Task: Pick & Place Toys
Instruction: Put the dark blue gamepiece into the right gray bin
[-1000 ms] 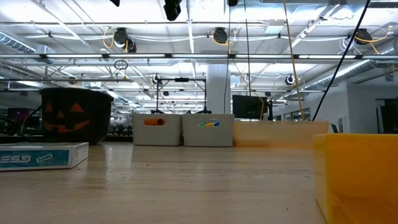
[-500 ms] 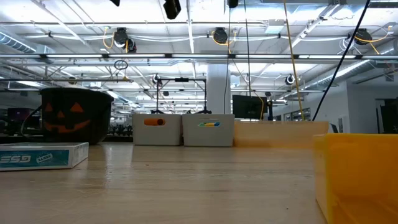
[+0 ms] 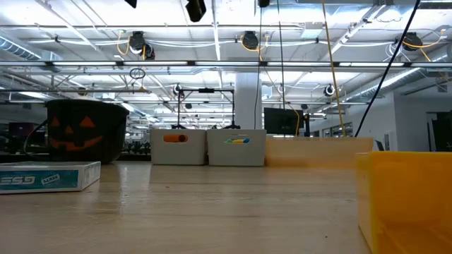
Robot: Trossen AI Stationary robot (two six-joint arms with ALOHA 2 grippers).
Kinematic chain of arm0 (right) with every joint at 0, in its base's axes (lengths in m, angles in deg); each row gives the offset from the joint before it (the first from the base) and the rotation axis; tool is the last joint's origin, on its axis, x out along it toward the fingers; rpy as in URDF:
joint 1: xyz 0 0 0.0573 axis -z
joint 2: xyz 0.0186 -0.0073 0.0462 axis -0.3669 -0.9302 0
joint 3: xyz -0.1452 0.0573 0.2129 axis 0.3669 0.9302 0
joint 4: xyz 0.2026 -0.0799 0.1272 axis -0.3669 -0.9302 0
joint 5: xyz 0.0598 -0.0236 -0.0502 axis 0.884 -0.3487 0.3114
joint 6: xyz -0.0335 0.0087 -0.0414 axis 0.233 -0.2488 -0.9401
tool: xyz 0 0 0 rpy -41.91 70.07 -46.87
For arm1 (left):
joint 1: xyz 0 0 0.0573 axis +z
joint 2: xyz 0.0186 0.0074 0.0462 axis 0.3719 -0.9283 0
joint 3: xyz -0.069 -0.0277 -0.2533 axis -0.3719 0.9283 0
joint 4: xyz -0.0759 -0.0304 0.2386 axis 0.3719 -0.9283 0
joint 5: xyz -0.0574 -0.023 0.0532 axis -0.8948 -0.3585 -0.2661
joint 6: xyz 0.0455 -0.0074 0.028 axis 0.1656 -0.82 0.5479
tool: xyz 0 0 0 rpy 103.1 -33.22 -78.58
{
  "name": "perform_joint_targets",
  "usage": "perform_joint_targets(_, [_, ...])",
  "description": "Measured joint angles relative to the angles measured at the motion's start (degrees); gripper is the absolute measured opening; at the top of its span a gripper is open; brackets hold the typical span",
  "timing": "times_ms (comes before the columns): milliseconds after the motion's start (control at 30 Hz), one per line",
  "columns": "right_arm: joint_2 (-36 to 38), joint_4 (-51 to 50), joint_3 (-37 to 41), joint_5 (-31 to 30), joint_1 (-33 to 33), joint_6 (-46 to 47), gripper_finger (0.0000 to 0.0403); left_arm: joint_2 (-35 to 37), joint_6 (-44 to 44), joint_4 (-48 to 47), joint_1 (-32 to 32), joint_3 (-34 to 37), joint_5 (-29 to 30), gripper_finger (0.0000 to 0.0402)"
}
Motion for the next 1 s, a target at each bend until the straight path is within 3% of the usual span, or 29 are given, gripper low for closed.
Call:
perform_joint_targets(333, [0.6, 3.0, -0.1, -0.4, 3.8, -3.7, 0.0271, -0.1, -0.1, -0.2, 0.5, 0.1, -0.1, 0.0144])
perform_joint_targets(600, [3.1, 5.3, 0.0, -0.5, 7.8, -4.5, 0.0281, -0.1, 0.4, -1.4, 3.3, 0.0, -0.7, 0.0143])
perform_joint_targets(833, [3.3, 11.0, 0.0, -0.6, 8.2, -2.8, 0.0273, -2.3, 12.4, -21.8, 6.6, -7.9, 0.1, 0.0144])
perform_joint_targets(1000, [4.5, 5.6, 0.0, -0.8, 8.3, -7.6, 0.0272, -8.2, 19.9, -32.5, 8.5, -17.0, 0.3, 0.0144])
